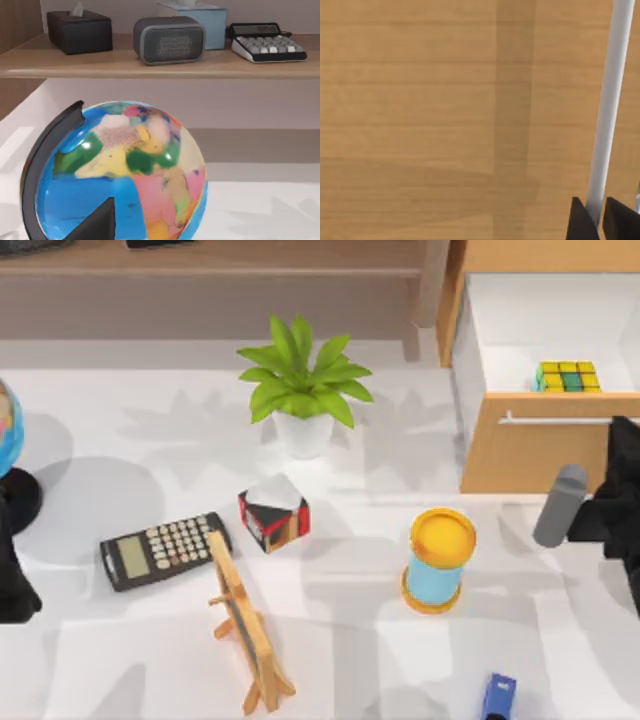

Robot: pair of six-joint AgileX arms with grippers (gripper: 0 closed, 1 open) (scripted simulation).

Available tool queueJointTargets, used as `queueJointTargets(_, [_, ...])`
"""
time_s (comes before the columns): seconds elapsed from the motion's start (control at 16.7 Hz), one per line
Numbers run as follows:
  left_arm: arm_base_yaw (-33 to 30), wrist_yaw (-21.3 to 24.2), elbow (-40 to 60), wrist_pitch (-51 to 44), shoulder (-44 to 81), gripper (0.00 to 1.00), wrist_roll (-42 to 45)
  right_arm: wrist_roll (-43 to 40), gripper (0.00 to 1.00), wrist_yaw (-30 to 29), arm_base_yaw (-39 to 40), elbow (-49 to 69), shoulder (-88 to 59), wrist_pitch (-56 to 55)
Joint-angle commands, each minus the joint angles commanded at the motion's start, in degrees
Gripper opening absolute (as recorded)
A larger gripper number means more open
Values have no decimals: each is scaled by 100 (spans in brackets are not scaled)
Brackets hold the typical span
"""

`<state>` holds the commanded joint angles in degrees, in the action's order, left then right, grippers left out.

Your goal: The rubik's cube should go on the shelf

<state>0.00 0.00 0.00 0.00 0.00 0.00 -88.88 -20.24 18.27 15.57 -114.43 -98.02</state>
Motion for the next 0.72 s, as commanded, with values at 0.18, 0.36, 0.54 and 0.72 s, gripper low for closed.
queueJointTargets(0.18, [0, 0, 0, 0, 0, 100, 0, 0, 60, 0, 0, 0, 0, 0])
queueJointTargets(0.36, [0, 0, 0, 0, 0, 100, 0, 0, 83, 0, 0, 0, 0, 0])
queueJointTargets(0.54, [0, 0, 0, 0, 0, 100, 0, 0, 100, 0, 0, 0, 0, 0])
queueJointTargets(0.72, [0, 0, 0, 0, 0, 100, 0, 0, 100, 0, 0, 0, 0, 0])
